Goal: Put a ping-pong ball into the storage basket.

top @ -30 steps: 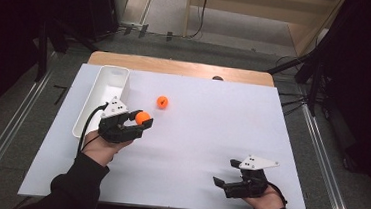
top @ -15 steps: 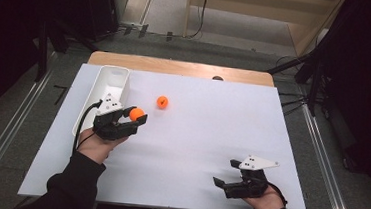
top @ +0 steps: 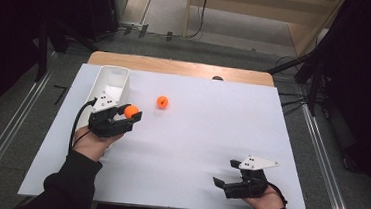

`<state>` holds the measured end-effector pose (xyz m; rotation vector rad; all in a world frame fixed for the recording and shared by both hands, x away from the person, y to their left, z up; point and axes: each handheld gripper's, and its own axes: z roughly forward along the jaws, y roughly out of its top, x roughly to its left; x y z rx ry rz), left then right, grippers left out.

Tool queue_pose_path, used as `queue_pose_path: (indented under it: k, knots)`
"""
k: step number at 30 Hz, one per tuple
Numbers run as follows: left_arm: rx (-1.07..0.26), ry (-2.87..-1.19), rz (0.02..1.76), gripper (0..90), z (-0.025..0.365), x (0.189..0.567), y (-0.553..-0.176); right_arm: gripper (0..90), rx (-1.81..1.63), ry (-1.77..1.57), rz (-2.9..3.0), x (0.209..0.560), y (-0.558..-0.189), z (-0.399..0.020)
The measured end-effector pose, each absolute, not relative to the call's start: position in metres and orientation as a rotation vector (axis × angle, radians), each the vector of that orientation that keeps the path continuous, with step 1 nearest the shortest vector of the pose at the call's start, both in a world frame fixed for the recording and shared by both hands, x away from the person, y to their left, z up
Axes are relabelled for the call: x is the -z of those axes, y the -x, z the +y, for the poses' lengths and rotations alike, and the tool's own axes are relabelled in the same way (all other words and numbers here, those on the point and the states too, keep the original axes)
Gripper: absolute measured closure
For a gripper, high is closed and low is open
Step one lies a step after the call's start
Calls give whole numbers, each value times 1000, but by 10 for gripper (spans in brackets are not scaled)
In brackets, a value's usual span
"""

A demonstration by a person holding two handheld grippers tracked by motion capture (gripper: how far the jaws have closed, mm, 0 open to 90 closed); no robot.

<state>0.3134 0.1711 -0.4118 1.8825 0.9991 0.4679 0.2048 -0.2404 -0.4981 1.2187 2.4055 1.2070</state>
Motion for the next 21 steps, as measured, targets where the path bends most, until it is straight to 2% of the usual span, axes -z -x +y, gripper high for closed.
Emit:
queue_pose_path:
  k: [21]
  knots:
    - [-497, -1885, 1065, 505, 187, 411, -321, 91, -1206, -1209, 2408, 498, -205, -240]
